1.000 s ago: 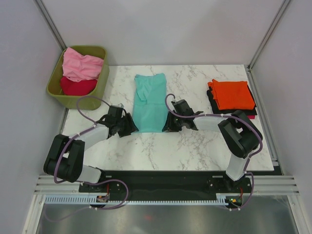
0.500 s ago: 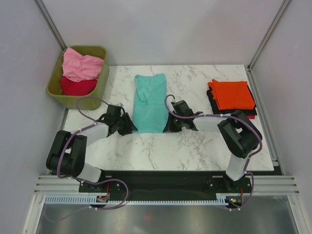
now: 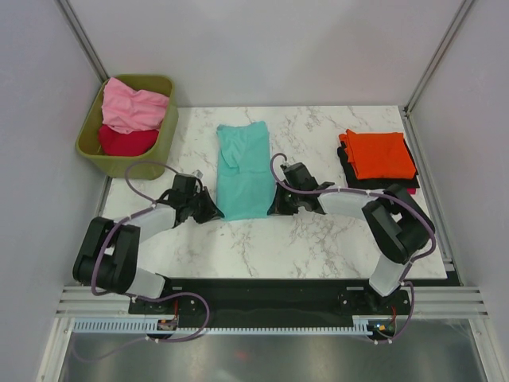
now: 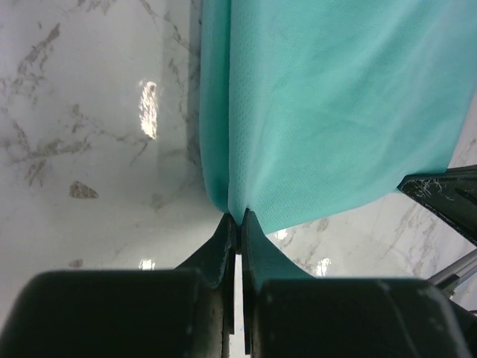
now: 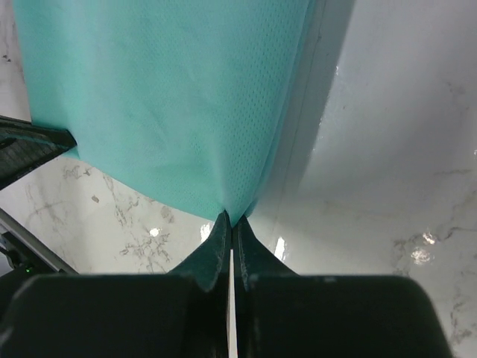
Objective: Fold and stack the t-shirts
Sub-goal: Fold the tshirt
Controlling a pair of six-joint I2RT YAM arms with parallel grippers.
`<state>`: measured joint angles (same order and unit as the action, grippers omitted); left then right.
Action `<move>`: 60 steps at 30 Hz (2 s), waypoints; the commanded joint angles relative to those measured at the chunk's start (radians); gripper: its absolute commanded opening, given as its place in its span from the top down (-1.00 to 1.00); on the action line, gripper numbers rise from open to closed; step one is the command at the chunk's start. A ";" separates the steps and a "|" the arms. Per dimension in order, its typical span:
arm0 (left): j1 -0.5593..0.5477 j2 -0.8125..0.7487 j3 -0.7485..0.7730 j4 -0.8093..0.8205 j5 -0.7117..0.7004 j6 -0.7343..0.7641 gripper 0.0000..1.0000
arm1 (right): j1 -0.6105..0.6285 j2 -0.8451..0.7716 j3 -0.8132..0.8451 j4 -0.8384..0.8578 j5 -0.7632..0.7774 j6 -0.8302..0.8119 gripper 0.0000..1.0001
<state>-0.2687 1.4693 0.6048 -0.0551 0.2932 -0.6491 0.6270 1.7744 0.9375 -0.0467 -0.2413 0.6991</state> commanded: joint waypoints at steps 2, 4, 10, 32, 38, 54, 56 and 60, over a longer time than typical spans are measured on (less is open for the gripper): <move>-0.004 -0.133 -0.026 0.001 0.063 0.019 0.96 | 0.016 -0.115 -0.012 -0.013 0.020 -0.021 1.00; -0.004 -0.171 -0.036 -0.002 0.081 0.013 0.96 | 0.016 -0.162 -0.016 -0.025 0.022 -0.023 1.00; -0.006 -0.308 -0.048 -0.060 0.167 -0.018 0.96 | 0.017 -0.288 -0.017 -0.071 0.031 -0.039 1.00; -0.133 -0.878 -0.131 -0.353 0.172 -0.196 0.96 | 0.045 -0.547 -0.124 -0.212 -0.053 -0.079 1.00; -0.139 -0.960 -0.158 -0.390 0.162 -0.251 0.96 | 0.063 -0.576 -0.052 -0.309 -0.004 -0.089 1.00; -0.122 -0.690 0.114 -0.427 -0.006 -0.258 0.96 | 0.042 -0.238 0.372 -0.444 0.116 -0.150 1.00; -0.096 -0.634 0.148 -0.425 -0.006 -0.256 0.96 | 0.030 -0.170 0.443 -0.447 0.105 -0.162 1.00; -0.029 -0.552 0.187 -0.416 -0.020 -0.244 0.96 | 0.013 -0.089 0.538 -0.455 0.120 -0.170 1.00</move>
<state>-0.3424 0.8696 0.7387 -0.4816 0.3080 -0.8894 0.6521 1.6466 1.3972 -0.4812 -0.1543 0.5541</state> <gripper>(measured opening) 0.037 0.010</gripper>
